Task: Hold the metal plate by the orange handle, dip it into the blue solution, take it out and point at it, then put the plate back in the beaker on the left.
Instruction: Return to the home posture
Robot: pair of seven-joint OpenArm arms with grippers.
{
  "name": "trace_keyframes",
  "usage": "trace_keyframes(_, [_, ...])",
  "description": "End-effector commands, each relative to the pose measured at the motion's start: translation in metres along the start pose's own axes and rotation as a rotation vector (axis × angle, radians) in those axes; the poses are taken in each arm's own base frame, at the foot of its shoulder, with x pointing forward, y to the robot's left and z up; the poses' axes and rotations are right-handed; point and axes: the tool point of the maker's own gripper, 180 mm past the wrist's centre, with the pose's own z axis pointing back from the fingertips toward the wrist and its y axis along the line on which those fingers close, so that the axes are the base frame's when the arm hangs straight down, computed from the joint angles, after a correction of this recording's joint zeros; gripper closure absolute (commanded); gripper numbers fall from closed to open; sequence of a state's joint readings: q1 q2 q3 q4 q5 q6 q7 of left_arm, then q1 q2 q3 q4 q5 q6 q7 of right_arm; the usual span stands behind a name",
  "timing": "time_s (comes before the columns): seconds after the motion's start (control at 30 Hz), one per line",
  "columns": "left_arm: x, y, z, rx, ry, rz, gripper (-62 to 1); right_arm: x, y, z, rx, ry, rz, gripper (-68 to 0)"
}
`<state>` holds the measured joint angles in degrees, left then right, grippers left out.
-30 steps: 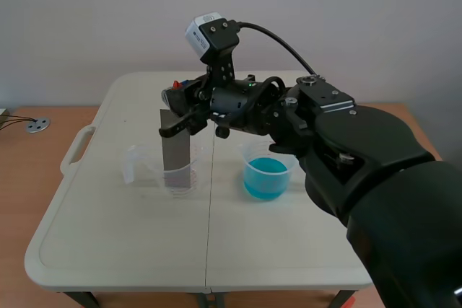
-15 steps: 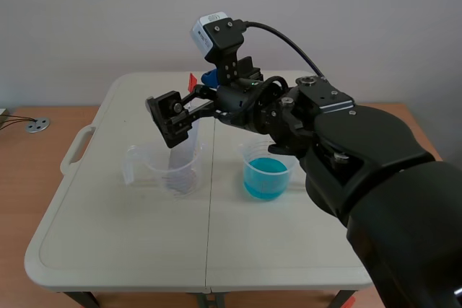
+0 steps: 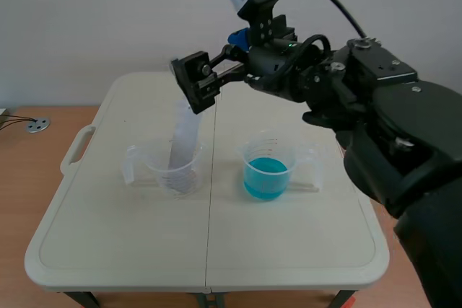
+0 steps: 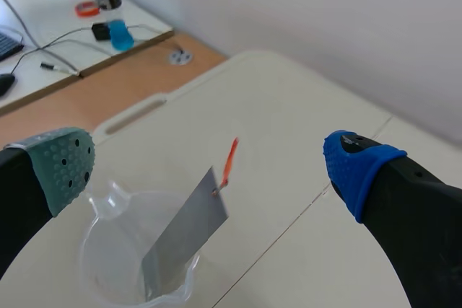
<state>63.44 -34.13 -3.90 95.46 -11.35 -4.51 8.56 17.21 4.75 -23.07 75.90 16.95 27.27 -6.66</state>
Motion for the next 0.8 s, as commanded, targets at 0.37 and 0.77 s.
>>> trace_keyframes(0.37, [0.172, 0.13, 0.042, 0.391, -0.469, -0.147, -62.3, 0.008, 0.003, 0.081, -0.048, 0.01, 0.073, -66.5])
trace_keyframes(0.77, [0.3, 0.065, 0.076, 0.216, -0.901, -0.238, -62.3, -0.002, 0.033, 0.139, 0.009, 0.051, 0.093, -66.5])
